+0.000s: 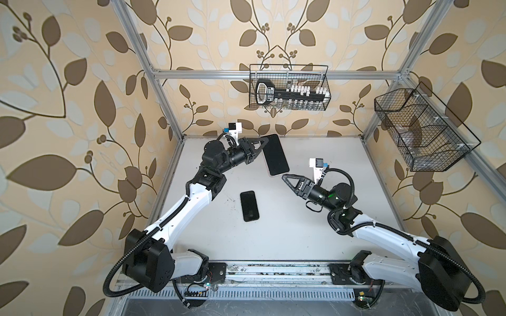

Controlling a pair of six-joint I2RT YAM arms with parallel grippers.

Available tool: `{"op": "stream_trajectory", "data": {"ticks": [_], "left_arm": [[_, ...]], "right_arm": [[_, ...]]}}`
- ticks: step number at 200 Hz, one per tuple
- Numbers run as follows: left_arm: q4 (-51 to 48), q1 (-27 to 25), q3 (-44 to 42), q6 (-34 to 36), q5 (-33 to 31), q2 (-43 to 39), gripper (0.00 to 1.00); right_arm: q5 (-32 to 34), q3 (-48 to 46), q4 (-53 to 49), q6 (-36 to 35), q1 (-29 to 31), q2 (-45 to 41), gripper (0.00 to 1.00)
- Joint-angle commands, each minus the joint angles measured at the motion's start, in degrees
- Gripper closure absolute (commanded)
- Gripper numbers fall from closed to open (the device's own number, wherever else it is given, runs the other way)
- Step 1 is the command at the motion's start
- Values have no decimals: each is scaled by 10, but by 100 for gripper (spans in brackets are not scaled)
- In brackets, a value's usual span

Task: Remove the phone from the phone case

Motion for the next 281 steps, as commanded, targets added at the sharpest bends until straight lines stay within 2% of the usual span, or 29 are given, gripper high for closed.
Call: {"op": "stream_trajectory", "data": {"ticks": [1, 281], "left_arm": [[60, 0, 10, -9, 9, -6, 100], [111, -3, 1, -55, 13, -15, 100]], "right_arm": [[-9, 18, 9, 0, 1, -16, 42], [-16, 29, 34, 5, -9, 27, 42]]}}
